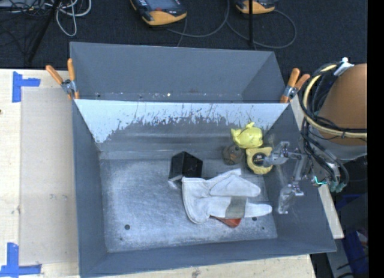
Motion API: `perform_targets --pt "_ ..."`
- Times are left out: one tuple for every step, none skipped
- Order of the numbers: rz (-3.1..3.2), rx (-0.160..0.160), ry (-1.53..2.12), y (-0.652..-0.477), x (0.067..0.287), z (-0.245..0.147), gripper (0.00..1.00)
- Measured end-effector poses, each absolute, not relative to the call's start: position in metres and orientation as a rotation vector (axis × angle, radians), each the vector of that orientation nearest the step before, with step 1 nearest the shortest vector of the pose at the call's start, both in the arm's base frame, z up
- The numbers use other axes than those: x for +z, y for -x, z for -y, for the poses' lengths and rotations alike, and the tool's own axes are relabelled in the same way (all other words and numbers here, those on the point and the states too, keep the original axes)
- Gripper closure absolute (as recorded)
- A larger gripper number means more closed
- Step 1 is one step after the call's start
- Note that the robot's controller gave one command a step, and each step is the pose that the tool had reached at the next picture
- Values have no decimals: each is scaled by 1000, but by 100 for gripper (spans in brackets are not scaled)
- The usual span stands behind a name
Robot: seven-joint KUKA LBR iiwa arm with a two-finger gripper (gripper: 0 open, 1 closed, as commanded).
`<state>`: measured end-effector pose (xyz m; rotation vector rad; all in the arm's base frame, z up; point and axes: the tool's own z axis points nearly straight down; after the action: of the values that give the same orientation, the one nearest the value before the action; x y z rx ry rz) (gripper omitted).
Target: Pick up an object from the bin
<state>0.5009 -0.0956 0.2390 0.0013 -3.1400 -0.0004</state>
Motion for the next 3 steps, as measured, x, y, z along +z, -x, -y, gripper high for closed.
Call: perform_targets --pt "3145 1 -99 -505 187 94 0" --pt "3139 -1 -132 -504 173 93 0" --pt "3106 -5 -408 -515 202 98 0"
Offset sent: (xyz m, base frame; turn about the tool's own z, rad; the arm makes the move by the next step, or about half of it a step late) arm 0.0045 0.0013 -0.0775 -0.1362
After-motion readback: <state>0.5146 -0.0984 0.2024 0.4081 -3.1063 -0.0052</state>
